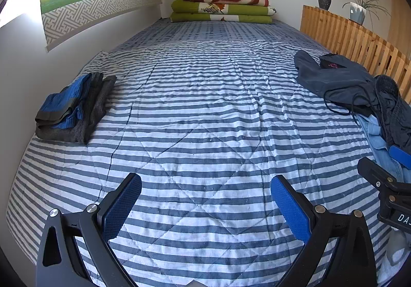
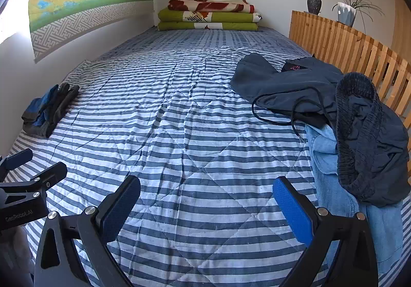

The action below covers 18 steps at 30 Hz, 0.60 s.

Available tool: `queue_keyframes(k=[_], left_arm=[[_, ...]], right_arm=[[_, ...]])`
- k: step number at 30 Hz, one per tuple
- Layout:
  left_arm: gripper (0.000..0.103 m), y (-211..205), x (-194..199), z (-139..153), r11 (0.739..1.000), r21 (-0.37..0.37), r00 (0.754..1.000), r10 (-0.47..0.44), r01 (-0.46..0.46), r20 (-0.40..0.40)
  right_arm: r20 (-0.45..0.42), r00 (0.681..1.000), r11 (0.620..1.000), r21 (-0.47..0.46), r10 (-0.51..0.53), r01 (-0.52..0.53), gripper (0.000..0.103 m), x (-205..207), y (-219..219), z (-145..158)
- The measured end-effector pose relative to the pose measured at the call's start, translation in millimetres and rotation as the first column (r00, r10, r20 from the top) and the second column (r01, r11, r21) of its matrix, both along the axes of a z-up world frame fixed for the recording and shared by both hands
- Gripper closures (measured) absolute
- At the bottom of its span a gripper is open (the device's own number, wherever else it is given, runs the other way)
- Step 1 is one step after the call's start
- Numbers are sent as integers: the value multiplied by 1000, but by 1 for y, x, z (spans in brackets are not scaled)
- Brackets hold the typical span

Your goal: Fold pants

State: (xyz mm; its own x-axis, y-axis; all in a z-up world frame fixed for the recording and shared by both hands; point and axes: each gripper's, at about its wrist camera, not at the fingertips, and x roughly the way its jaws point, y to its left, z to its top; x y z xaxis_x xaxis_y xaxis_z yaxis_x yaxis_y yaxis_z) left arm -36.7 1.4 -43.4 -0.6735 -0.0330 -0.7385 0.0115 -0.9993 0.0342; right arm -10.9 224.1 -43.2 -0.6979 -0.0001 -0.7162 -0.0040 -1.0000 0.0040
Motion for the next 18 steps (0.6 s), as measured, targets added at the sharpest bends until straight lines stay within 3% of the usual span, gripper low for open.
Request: queue_keyframes(k=[18], left_arm=[[1,-5,-1,-1,1000,1,1000,3,-3,8]], right_arm=[[18,1000,1000,4,-2,2,2,-2,0,-4]])
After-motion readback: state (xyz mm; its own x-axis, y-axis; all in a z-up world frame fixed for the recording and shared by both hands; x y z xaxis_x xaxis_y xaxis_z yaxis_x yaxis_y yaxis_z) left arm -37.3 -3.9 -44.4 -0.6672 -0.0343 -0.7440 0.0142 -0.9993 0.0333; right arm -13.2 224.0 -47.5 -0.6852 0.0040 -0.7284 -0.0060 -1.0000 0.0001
